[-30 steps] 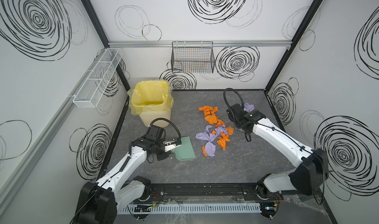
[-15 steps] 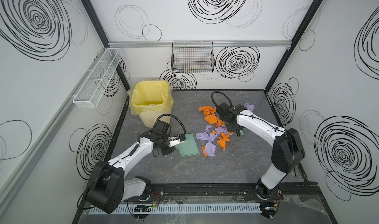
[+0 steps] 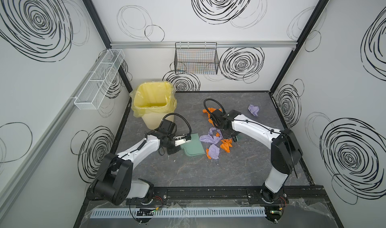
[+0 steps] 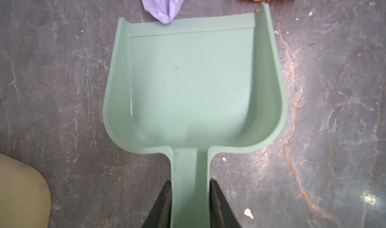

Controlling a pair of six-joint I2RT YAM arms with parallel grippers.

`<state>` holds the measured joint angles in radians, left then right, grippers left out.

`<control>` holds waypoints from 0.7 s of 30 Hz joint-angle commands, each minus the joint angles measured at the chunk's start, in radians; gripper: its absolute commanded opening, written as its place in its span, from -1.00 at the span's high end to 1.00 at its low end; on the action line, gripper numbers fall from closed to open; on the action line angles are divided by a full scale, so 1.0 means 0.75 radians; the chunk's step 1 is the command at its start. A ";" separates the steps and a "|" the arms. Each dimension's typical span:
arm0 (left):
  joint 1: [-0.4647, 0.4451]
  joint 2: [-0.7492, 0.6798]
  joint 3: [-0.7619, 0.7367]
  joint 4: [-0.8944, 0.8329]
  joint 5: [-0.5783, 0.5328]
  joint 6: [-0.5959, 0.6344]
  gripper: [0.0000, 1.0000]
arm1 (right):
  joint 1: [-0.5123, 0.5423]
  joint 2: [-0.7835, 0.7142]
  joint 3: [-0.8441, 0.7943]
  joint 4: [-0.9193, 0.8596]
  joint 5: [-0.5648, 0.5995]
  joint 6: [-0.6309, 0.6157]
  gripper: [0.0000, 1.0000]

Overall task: Sweep away the paper scraps from the table
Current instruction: 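Lower the dustpan with the left gripper while the right gripper brings the brush over, then sweep scraps with the right gripper's brush into the dustpan held by the left gripper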

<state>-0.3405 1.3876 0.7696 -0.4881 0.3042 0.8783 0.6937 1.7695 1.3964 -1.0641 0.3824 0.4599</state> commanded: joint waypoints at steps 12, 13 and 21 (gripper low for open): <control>-0.107 0.133 0.080 0.096 -0.019 -0.080 1.00 | 0.194 0.078 0.202 -0.010 -0.180 0.061 1.00; -0.113 0.143 0.083 0.102 -0.019 -0.086 1.00 | 0.206 0.088 0.220 -0.012 -0.186 0.064 1.00; -0.135 0.178 0.105 0.139 -0.008 -0.125 1.00 | 0.297 0.142 0.335 -0.017 -0.243 0.086 1.00</control>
<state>-0.4320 1.5043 0.8268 -0.4042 0.3016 0.8036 0.8951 1.8603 1.6100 -1.0649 0.2249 0.5003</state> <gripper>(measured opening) 0.281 0.105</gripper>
